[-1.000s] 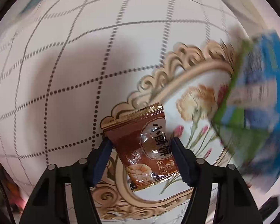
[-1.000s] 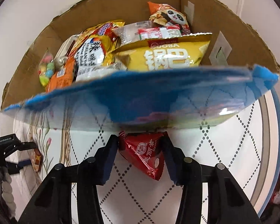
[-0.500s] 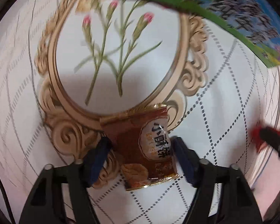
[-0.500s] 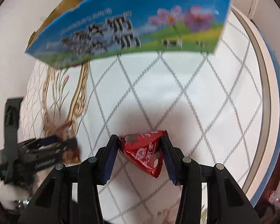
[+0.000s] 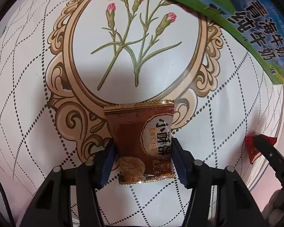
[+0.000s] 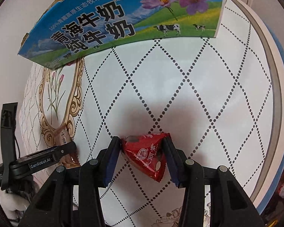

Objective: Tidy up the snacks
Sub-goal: 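Carry both packs into the box and open both tools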

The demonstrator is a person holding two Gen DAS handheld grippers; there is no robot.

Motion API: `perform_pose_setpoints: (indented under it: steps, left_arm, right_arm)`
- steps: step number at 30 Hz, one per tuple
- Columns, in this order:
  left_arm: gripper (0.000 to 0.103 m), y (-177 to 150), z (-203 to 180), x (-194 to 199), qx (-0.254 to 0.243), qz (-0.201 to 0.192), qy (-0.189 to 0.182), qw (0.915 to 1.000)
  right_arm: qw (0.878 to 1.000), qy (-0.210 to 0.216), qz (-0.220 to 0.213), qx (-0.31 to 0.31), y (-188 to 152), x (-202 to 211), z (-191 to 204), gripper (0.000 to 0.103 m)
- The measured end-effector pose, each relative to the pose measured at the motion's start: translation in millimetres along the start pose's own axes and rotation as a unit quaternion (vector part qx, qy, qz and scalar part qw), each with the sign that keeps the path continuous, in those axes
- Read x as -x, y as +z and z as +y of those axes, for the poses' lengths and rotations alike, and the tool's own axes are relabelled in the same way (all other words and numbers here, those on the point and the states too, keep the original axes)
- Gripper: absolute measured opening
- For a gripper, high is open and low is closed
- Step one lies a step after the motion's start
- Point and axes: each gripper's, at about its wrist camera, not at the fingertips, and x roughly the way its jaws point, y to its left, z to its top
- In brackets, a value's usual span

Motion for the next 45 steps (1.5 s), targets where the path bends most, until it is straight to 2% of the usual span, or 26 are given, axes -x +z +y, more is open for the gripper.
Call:
perform_pose_setpoints:
  steps: [8,15,17,21,24,28,31,34,39,45]
  left_arm:
    - [0.054,-13.2,-19.4,35.0,-0.049,-0.031,0.022,0.9980]
    - [0.054,-8.0,-40.3,85.9,-0.076,-0.054,-0.016,0.9955]
    - [0.054,-3.3,-49.9,107.1,-0.088,-0.069,-0.032,0.9932]
    - [0.054,23.9,-79.4,143.7,-0.111,-0.095,-0.054,0.9878]
    - [0.054,39.7,-90.3,158.4,-0.119,-0.114,-0.060,0.9845]
    - [0.054,74.6,-123.8,180.4,-0.129,-0.133,-0.072,0.9800]
    - [0.054,114.2,-153.4,191.6,-0.141,-0.136,-0.073,0.9780]
    - [0.054,150.8,-174.3,191.2,-0.151,-0.140,-0.064,0.9766]
    - [0.054,203.1,-199.9,171.8,-0.155,-0.111,-0.058,0.9800]
    - [0.054,241.5,-225.0,130.9,-0.162,-0.060,-0.059,0.9831]
  right_arm:
    - [1.000,0.014,-0.015,0.009,-4.5,13.8,4.8,0.048]
    - [0.998,0.042,-0.041,0.021,-1.1,41.5,12.4,0.047]
    - [0.997,0.053,-0.052,0.022,4.6,56.1,13.9,0.043]
    - [0.994,0.066,-0.086,0.032,23.4,90.2,17.8,0.043]
    - [0.991,0.069,-0.110,0.036,40.3,110.0,16.0,0.043]
    - [0.987,0.076,-0.142,0.030,62.7,135.6,10.6,0.043]
    - [0.983,0.077,-0.165,0.023,89.7,154.8,6.6,0.043]
    - [0.981,0.058,-0.185,0.018,125.1,164.6,1.0,0.043]
    - [0.985,0.025,-0.171,0.002,186.6,150.2,-16.5,0.043]
    - [0.992,0.003,-0.129,-0.006,224.4,115.4,-31.7,0.043]
